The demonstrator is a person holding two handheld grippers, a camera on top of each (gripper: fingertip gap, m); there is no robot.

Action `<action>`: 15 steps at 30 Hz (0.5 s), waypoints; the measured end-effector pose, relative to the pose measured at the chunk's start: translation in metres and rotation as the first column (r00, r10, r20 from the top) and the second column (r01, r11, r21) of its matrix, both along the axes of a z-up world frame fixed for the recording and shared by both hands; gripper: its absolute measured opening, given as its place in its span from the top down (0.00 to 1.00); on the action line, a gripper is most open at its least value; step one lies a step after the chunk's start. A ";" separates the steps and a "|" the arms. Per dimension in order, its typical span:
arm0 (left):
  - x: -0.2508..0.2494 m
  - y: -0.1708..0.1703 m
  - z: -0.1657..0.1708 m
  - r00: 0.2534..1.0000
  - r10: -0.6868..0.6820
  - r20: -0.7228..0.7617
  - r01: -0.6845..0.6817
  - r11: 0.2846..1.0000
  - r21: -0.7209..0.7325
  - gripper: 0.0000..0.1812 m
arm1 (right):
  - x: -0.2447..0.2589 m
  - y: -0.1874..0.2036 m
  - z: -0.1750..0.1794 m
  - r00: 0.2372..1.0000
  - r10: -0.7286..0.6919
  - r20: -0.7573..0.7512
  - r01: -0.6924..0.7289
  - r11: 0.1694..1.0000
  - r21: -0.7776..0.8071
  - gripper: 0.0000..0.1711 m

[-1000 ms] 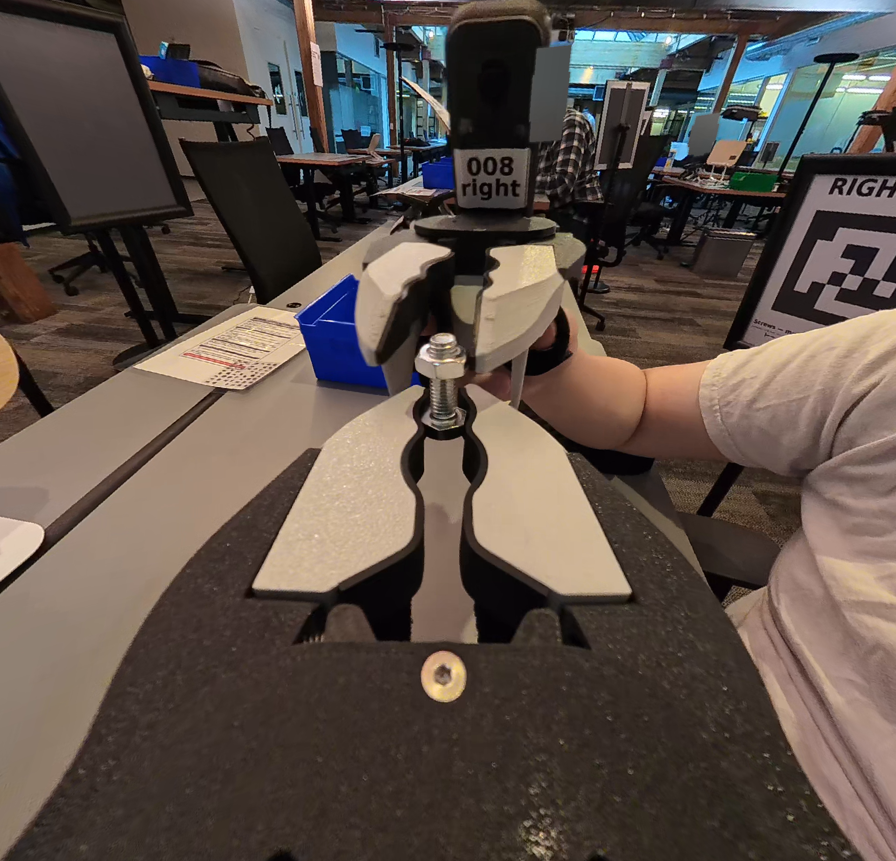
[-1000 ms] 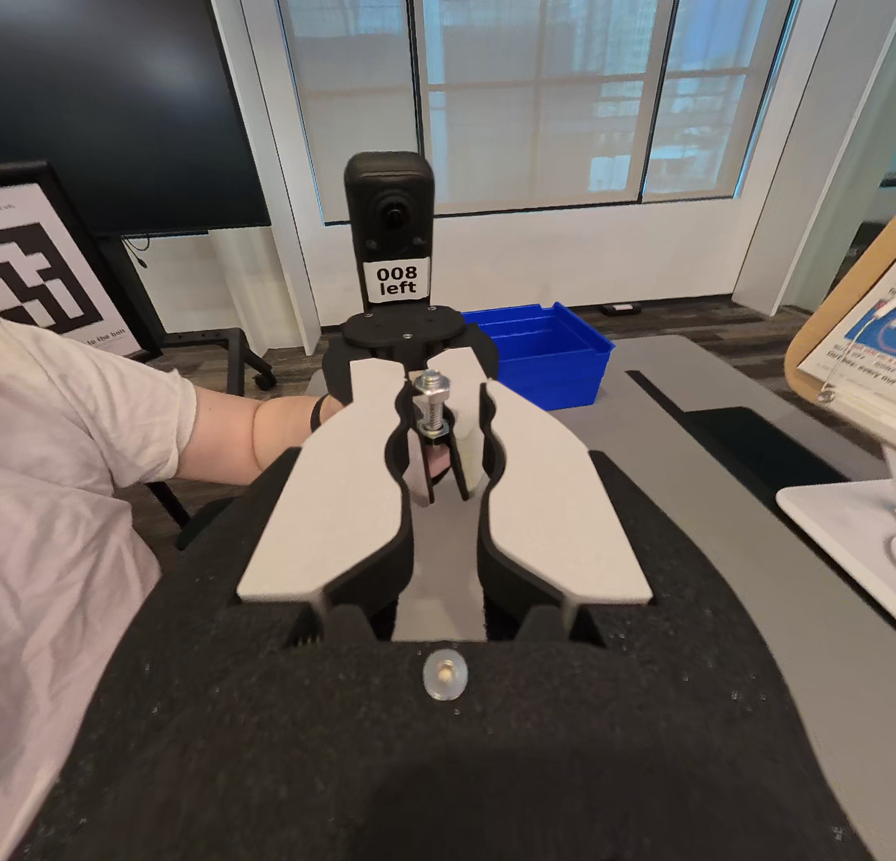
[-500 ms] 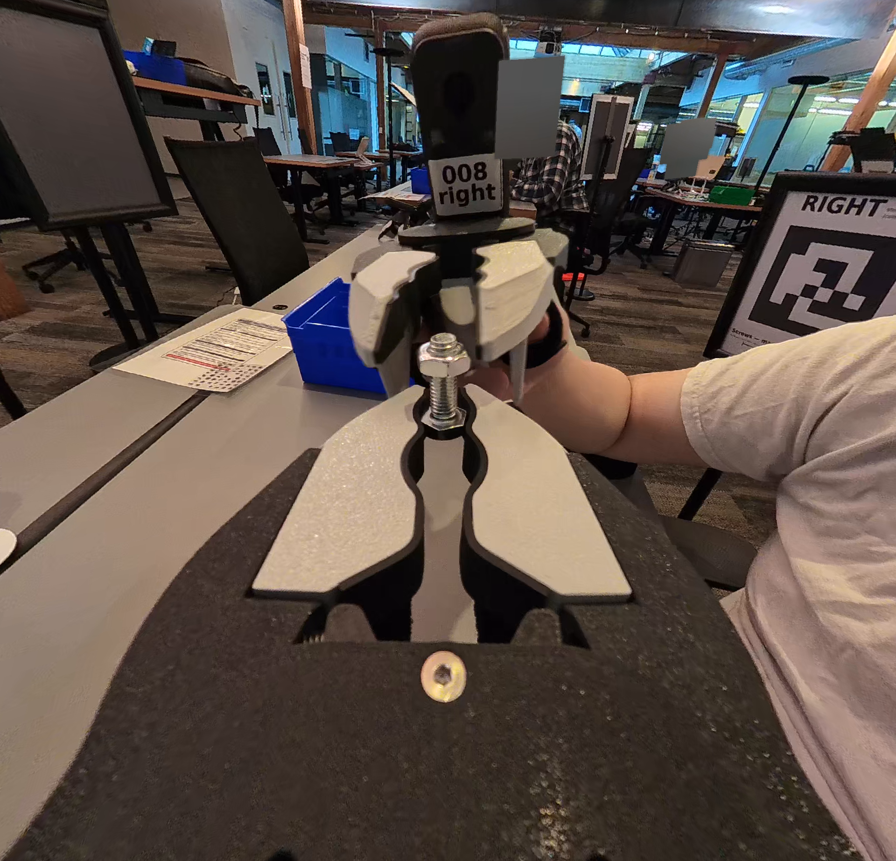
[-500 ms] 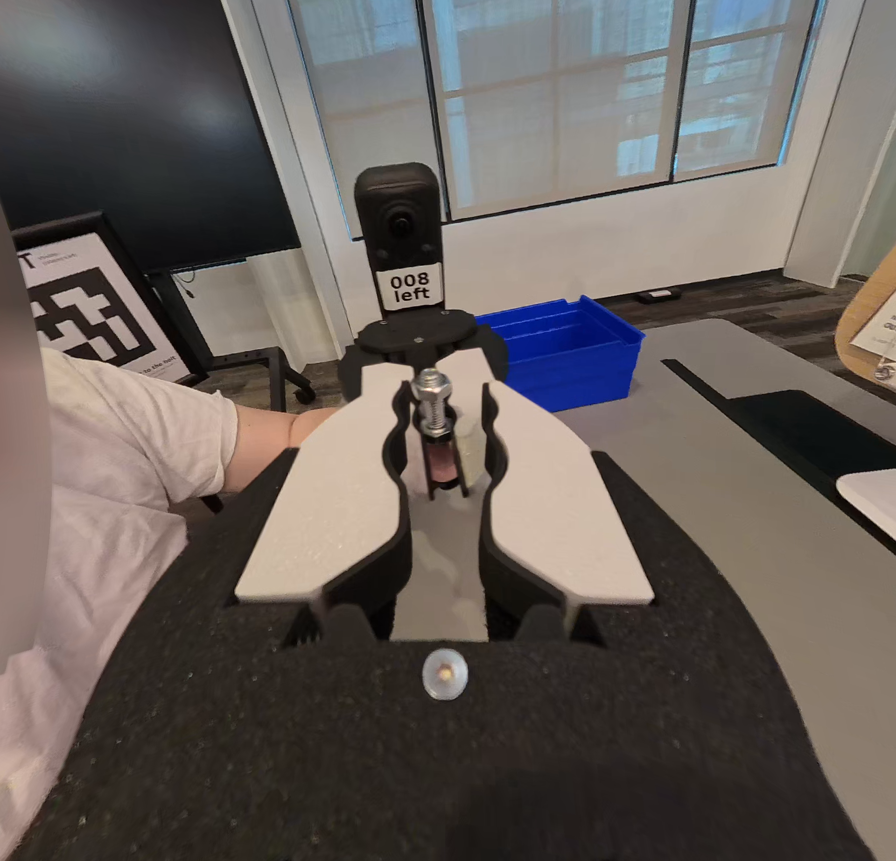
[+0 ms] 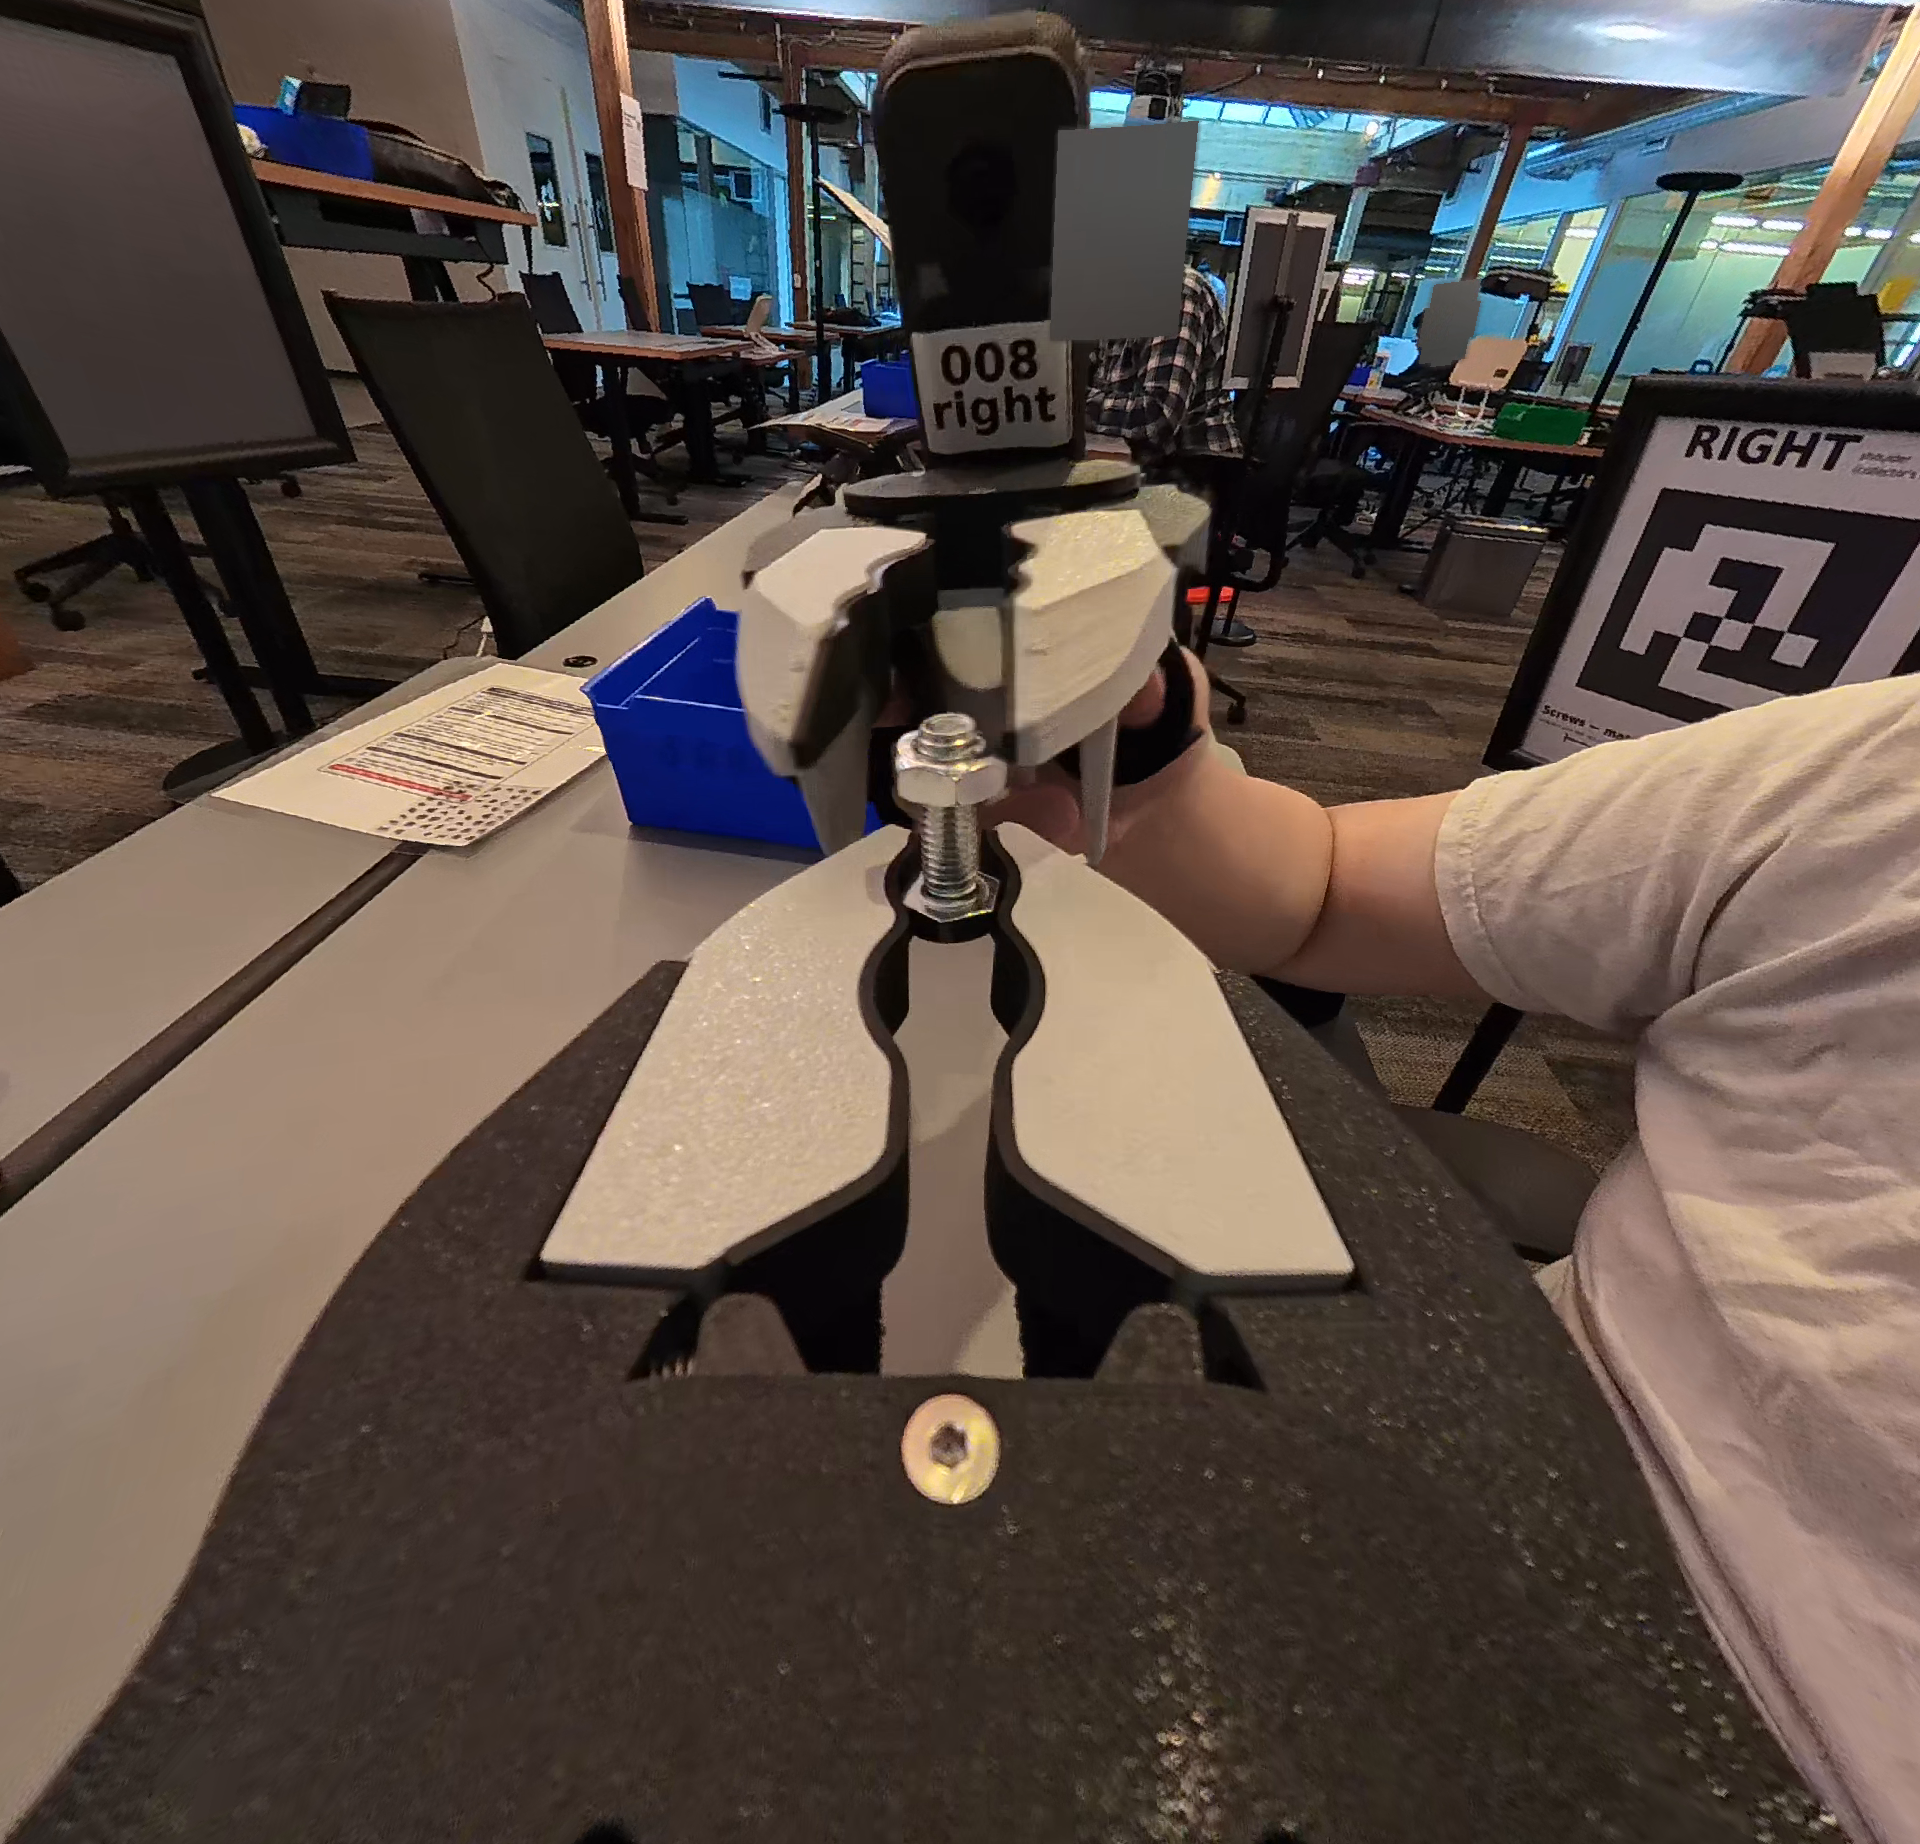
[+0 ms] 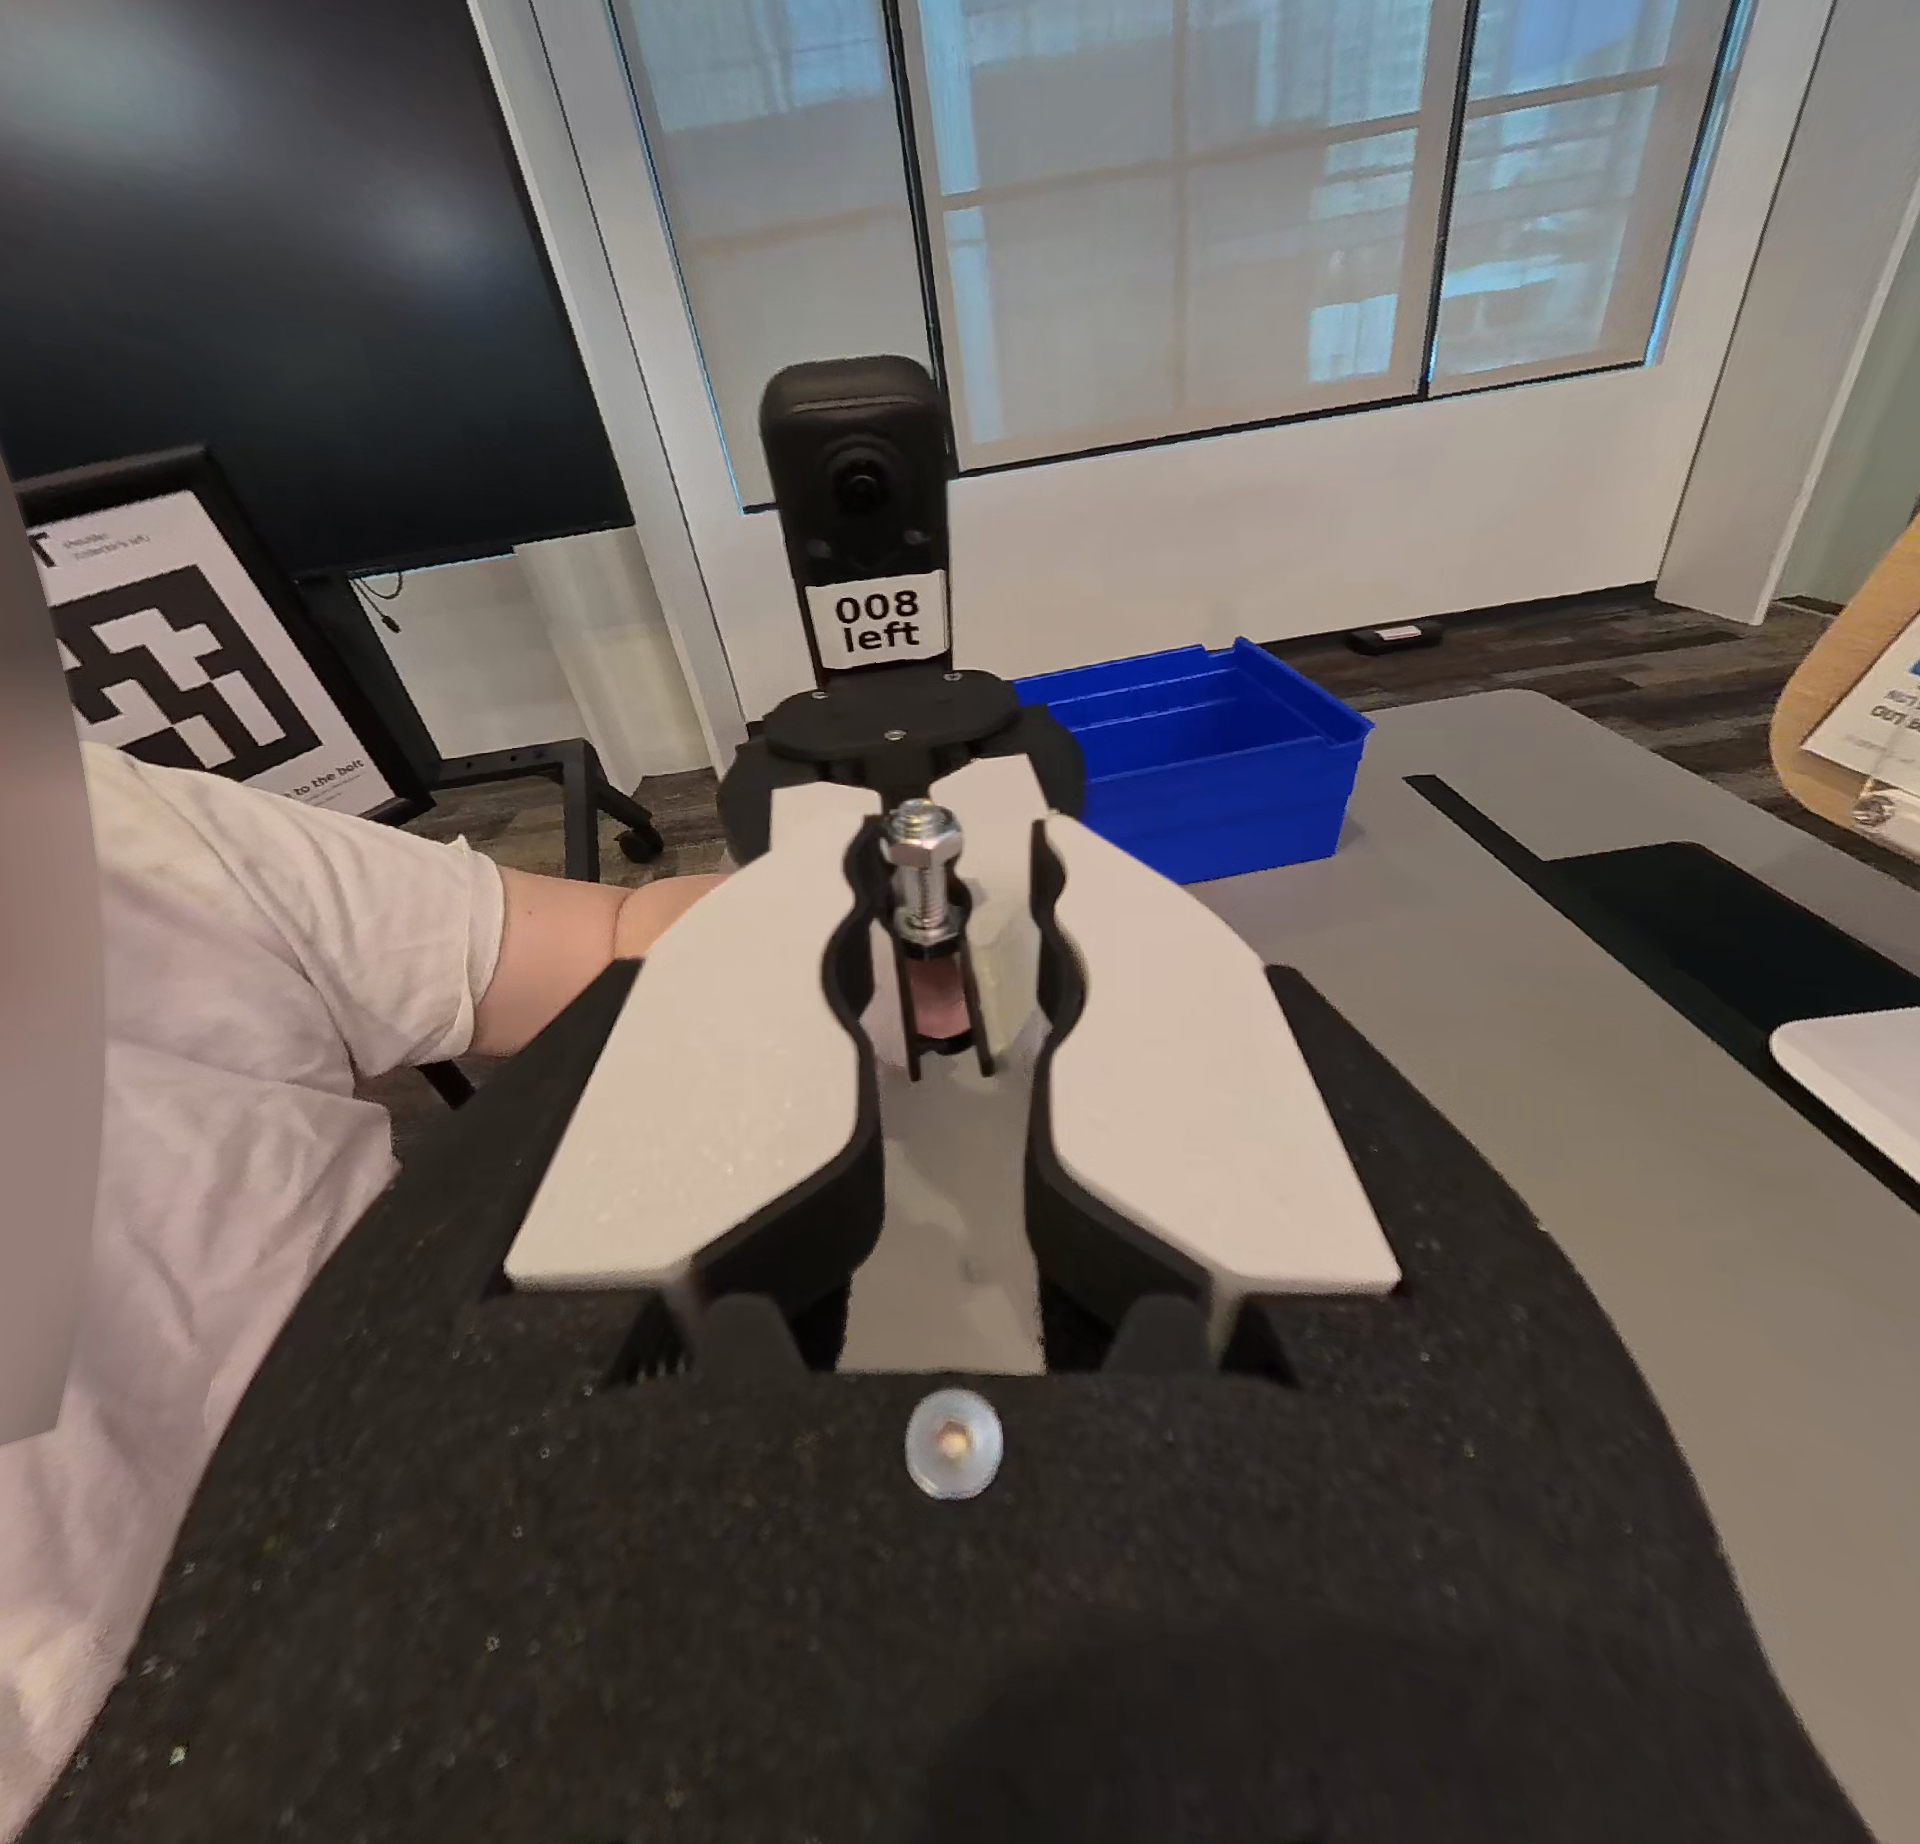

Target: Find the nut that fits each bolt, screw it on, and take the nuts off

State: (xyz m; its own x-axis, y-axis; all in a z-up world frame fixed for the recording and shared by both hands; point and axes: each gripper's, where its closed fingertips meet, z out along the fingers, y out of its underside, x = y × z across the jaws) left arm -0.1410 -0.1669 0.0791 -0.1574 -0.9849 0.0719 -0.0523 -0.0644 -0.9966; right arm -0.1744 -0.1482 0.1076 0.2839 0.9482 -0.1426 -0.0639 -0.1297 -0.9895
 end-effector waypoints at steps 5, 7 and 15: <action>-0.003 0.000 0.005 1.000 0.000 0.015 0.000 1.000 -0.005 0.95 | 0.016 0.013 0.002 0.999 -0.043 -0.030 0.042 0.999 -0.023 0.87; -0.002 0.001 0.004 1.000 0.007 0.011 -0.007 1.000 0.005 0.94 | 0.014 0.007 0.005 0.999 -0.013 -0.037 0.012 1.000 -0.026 0.86; -0.001 -0.001 0.002 1.000 -0.002 0.005 0.002 1.000 -0.012 0.94 | 0.002 0.000 0.001 1.000 0.002 0.004 -0.002 1.000 0.021 0.84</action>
